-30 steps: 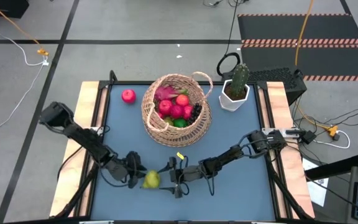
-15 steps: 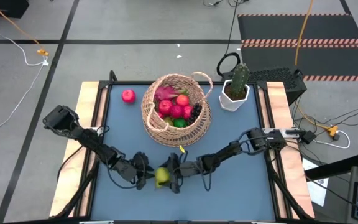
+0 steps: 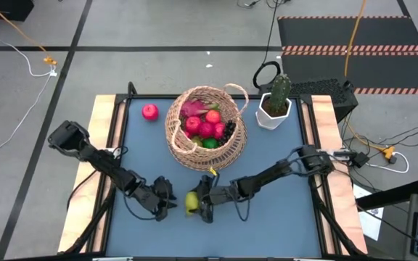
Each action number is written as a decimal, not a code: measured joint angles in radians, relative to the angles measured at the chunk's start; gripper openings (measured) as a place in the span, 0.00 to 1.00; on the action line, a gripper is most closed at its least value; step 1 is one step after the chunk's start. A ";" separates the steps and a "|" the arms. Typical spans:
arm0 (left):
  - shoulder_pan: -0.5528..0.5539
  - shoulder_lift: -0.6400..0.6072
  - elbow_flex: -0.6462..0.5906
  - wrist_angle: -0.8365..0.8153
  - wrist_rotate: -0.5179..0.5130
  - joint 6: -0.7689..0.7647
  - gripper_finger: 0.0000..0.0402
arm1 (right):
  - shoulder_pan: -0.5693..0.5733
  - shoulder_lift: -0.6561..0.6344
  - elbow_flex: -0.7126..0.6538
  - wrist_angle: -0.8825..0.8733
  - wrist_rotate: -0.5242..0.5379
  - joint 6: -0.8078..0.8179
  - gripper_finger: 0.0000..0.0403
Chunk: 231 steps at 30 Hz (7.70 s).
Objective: Build produce basket
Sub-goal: Put the pear into the brown basket, then put the apple into the brown basket
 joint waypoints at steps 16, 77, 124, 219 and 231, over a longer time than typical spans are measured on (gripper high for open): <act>0.001 -0.254 -0.005 -0.382 -0.072 0.117 0.40 | -0.004 -0.617 0.005 -0.134 0.329 -0.661 0.87; 1.381 -0.405 -0.019 -0.446 -0.245 0.604 0.93 | -0.617 -0.446 0.003 -0.208 -0.040 -0.359 0.97; 1.487 -0.450 -0.018 -0.183 -0.096 0.601 0.51 | -0.613 -0.494 0.003 -0.332 -0.043 -0.482 0.97; 1.676 -0.255 0.208 -0.288 0.324 0.970 0.01 | -0.556 -0.511 0.003 -0.321 -0.039 -0.211 0.97; 1.630 -0.314 0.197 -0.257 0.324 0.912 0.18 | -0.537 -0.511 0.003 -0.254 -0.043 -0.219 0.97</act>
